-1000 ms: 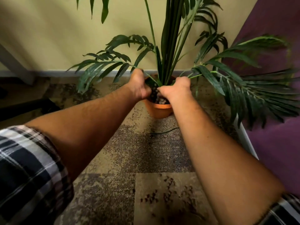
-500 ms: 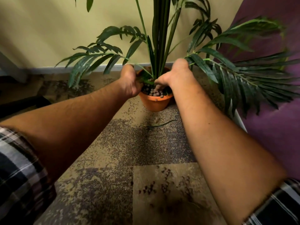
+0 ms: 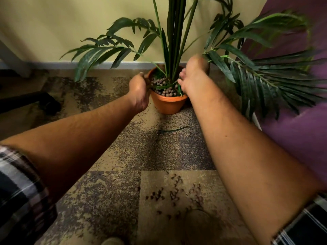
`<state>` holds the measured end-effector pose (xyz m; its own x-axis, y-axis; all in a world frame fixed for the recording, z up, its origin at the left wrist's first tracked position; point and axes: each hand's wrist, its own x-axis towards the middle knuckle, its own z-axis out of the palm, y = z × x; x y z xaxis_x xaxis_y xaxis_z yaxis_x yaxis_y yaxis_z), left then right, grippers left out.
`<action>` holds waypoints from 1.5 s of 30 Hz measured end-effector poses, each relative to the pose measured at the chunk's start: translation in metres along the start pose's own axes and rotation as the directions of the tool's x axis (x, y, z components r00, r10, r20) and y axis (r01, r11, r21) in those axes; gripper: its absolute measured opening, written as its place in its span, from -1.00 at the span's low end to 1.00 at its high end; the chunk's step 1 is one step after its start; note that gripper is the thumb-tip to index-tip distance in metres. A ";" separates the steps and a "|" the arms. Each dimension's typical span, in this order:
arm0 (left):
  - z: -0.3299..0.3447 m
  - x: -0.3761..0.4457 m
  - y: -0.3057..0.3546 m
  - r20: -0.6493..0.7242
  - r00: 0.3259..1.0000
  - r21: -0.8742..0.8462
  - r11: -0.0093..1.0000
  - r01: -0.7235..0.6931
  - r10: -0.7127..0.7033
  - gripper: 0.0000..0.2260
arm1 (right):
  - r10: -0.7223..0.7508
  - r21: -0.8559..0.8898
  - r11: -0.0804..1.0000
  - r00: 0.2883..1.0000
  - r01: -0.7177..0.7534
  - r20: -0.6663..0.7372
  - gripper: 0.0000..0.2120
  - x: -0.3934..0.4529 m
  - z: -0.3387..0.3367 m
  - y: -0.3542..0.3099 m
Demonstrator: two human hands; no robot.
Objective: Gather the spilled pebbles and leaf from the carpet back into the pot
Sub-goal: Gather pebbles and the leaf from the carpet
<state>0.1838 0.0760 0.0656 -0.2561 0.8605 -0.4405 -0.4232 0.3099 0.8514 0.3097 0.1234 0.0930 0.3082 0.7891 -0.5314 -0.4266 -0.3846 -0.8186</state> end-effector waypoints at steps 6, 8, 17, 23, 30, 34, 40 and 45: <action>-0.047 0.031 -0.052 -0.082 0.993 0.193 0.979 -0.065 0.082 -0.74 | -0.184 -0.413 0.908 0.952 0.070 -0.244 -0.64 0.036 -0.086 0.079; -0.060 0.032 -0.068 -0.105 0.987 0.275 0.957 -0.088 0.121 -0.67 | -0.044 -0.529 0.846 0.983 -0.058 -0.179 -0.59 0.060 -0.123 0.107; -0.119 0.033 -0.164 0.290 0.957 0.822 0.508 -0.257 0.013 -0.48 | -0.376 -0.991 0.133 0.926 0.020 -0.032 -0.62 0.099 -0.179 0.146; -0.126 0.033 -0.197 0.421 0.906 0.904 0.060 -0.422 0.034 -0.21 | -0.456 -0.997 0.012 0.888 0.078 0.064 -0.34 0.139 -0.181 0.140; -0.125 0.034 -0.194 0.437 0.897 0.897 -0.039 -0.440 -0.062 -0.16 | -0.422 -0.874 0.055 0.805 0.483 0.418 -0.52 0.134 -0.155 0.179; -0.119 0.033 -0.189 0.403 0.904 0.908 -0.055 -0.414 -0.143 -0.13 | -0.441 -0.764 0.021 0.692 0.645 0.572 -0.63 0.116 -0.139 0.199; -0.115 0.035 -0.183 0.372 0.898 0.920 -0.036 -0.391 -0.235 -0.08 | -0.470 -0.481 -0.058 0.401 0.875 0.786 -0.85 0.080 -0.129 0.229; -0.117 0.036 -0.182 0.395 0.890 0.916 0.027 -0.400 -0.228 -0.05 | -0.277 -0.402 -0.192 0.344 0.895 0.897 -0.64 0.082 -0.108 0.209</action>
<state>0.1497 0.0033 -0.1392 0.2117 0.8550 -0.4735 0.8874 0.0348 0.4596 0.3376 0.0566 -0.1448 -0.5389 0.8076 0.2394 0.7000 0.5875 -0.4061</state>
